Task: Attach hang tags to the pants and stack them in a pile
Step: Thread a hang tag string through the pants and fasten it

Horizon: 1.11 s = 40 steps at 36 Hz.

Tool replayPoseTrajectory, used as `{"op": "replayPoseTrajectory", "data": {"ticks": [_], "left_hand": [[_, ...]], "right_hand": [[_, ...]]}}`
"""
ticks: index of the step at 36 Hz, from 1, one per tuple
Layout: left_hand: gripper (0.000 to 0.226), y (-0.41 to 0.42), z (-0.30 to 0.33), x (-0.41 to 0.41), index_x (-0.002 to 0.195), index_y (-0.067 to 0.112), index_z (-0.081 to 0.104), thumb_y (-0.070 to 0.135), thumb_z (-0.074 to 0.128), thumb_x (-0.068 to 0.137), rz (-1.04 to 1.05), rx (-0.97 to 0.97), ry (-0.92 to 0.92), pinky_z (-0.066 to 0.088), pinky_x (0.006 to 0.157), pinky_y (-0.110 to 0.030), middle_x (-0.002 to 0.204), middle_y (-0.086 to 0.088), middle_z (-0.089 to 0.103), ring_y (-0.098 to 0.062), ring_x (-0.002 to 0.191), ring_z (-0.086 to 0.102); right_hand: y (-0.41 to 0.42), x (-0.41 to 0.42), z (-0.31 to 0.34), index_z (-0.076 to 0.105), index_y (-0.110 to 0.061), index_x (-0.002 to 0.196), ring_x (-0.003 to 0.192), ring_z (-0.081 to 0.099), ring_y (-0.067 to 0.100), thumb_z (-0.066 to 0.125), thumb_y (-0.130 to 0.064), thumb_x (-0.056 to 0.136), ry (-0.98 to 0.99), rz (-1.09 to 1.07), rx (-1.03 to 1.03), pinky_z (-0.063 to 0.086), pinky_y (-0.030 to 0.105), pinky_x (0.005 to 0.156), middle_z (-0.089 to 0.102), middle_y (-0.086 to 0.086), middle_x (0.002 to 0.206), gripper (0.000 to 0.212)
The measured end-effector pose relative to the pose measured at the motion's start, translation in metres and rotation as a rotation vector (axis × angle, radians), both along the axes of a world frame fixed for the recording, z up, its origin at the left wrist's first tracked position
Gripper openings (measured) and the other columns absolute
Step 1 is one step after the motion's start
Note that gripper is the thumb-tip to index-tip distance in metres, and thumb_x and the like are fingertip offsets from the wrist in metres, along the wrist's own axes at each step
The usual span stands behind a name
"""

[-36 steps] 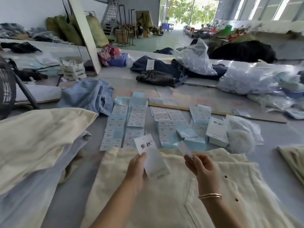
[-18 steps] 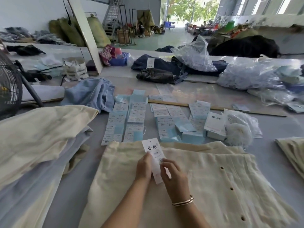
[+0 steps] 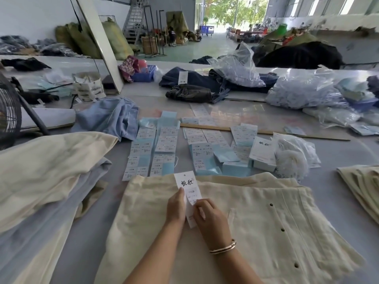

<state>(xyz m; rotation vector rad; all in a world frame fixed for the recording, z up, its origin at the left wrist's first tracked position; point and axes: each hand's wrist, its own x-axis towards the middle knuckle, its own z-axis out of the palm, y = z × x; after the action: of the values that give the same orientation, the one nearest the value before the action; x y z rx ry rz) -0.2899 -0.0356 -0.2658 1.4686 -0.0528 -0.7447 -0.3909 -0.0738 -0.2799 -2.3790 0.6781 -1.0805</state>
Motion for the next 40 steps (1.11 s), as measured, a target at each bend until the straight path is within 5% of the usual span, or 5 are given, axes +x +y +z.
{"op": "replayPoseTrajectory", "data": {"ticks": [8,22,30,35,40], "left_hand": [[0.017,-0.005,0.005,0.000,0.089,0.004,0.072,0.019,0.072,0.082,-0.075,0.227,-0.154,0.055,0.081,-0.038,0.091,-0.014,0.073,-0.028,0.086,0.069],[0.012,-0.016,0.000,0.011,0.069,0.003,0.065,0.001,0.069,0.080,0.086,0.049,0.230,0.047,0.049,-0.024,0.051,-0.002,0.063,-0.016,0.045,0.058],[0.003,-0.012,0.005,0.012,0.086,0.003,0.064,0.003,0.067,0.085,0.037,0.052,0.288,0.052,0.054,-0.031,0.076,-0.015,0.063,-0.026,0.058,0.060],[0.008,-0.022,0.002,-0.003,0.086,0.010,0.068,0.016,0.072,0.084,0.013,0.110,0.022,0.056,0.065,-0.039,0.081,-0.011,0.070,-0.028,0.075,0.066],[0.025,-0.046,0.005,-0.044,0.083,0.012,0.068,0.035,0.065,0.090,-0.227,0.146,-0.421,0.055,0.058,-0.026,0.077,-0.001,0.071,-0.021,0.071,0.070]], "right_hand": [[-0.002,0.000,-0.001,0.066,-0.017,0.068,0.060,0.062,0.020,0.073,-0.014,0.066,0.110,-0.035,-0.203,0.039,0.028,0.060,0.066,-0.004,0.071,0.008],[0.007,-0.003,0.002,0.076,-0.031,0.092,0.107,0.064,0.005,0.049,-0.038,0.083,0.287,0.049,-0.318,0.046,0.031,0.094,0.068,-0.018,0.112,0.030],[0.005,-0.033,0.010,0.069,-0.035,0.111,0.121,0.057,0.012,0.074,-0.043,0.062,0.589,0.157,-0.483,0.024,0.054,0.105,0.066,-0.021,0.117,0.050],[-0.039,-0.068,0.029,0.071,-0.028,0.109,0.115,0.060,0.016,0.057,-0.020,0.085,0.395,0.400,-0.262,0.014,0.061,0.109,0.073,-0.011,0.095,0.029],[-0.133,-0.093,0.062,0.075,-0.010,0.094,0.080,0.068,0.028,0.068,0.004,0.081,0.058,-0.107,0.073,0.048,0.030,0.075,0.073,0.006,0.086,0.020]]}}
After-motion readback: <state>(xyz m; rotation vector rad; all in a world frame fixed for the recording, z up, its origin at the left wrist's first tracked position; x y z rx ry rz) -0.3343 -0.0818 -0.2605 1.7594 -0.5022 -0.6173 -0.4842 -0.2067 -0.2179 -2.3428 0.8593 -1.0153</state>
